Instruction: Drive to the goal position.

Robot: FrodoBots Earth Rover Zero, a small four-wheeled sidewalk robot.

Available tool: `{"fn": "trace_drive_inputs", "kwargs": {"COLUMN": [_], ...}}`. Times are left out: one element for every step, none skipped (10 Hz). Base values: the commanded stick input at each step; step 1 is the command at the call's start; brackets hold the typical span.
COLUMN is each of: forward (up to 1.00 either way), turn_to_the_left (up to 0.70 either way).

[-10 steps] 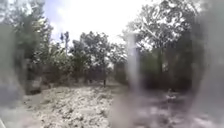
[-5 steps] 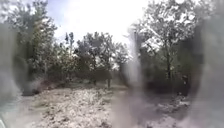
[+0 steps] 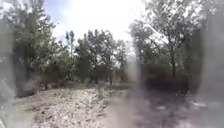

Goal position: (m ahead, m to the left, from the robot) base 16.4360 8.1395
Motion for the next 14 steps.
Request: {"fn": "trace_drive_inputs", "kwargs": {"forward": [0.59, 0.59, 0.59, 0.59, 0.59, 0.59, 0.59, 0.59, 0.59, 0.59, 0.59, 0.59, 0.59, 0.59], "turn_to_the_left": [0.01, 0.01, 0.01, 0.01, 0.01, 0.02, 0.05, 0.15, 0.15, 0.15, 0.15, 0.15, 0.15, 0.15]}}
